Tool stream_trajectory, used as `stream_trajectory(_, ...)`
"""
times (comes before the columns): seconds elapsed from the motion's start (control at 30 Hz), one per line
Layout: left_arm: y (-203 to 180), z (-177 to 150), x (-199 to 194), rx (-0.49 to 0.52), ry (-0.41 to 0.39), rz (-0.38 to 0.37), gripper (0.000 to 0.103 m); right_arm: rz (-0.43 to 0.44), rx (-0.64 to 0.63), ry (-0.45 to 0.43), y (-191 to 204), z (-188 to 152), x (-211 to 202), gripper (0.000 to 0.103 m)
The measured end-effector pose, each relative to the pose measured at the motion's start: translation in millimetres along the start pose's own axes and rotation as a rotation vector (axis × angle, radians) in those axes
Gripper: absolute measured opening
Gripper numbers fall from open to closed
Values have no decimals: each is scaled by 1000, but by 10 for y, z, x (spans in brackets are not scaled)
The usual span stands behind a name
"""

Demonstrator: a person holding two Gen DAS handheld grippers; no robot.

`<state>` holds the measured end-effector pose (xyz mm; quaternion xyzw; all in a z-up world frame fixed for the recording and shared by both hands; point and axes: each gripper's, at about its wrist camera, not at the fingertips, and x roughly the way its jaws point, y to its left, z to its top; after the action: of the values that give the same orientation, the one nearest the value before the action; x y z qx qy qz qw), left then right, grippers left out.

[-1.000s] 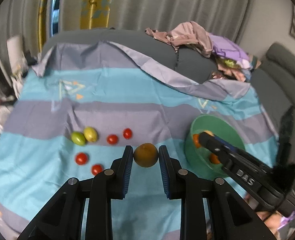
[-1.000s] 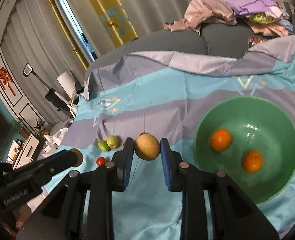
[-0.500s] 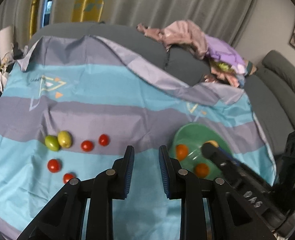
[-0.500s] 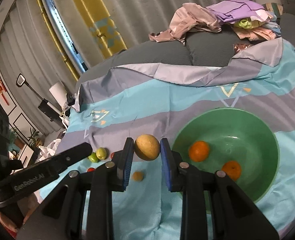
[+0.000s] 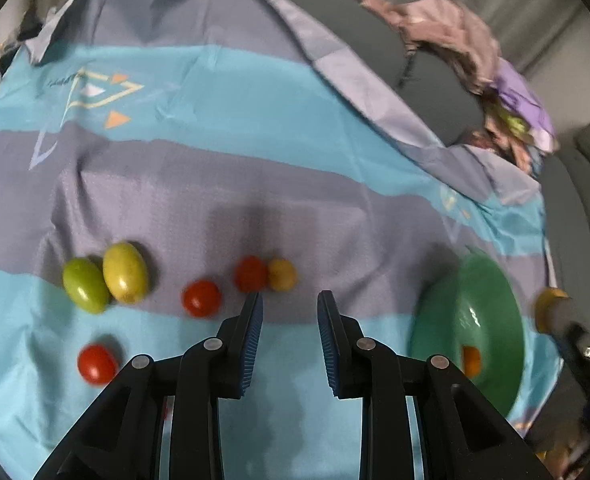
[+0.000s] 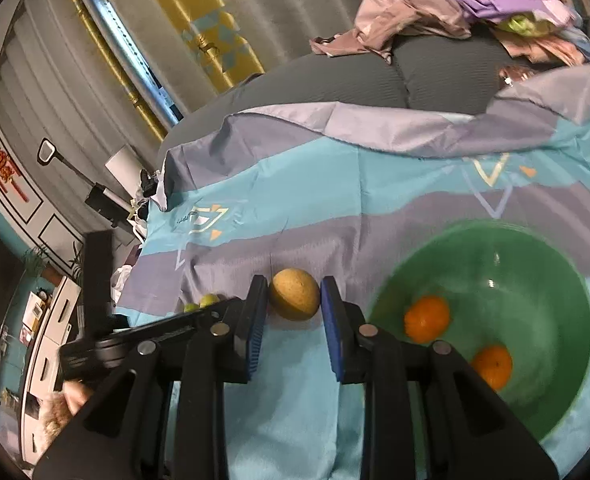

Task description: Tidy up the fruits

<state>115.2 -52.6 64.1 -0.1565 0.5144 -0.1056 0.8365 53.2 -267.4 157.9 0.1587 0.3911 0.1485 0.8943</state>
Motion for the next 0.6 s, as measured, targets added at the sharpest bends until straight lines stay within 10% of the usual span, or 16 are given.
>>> stream_trajectory(0.6,47,113,414,-5,70,56,26,17,61,-19,-180,-90,6,28)
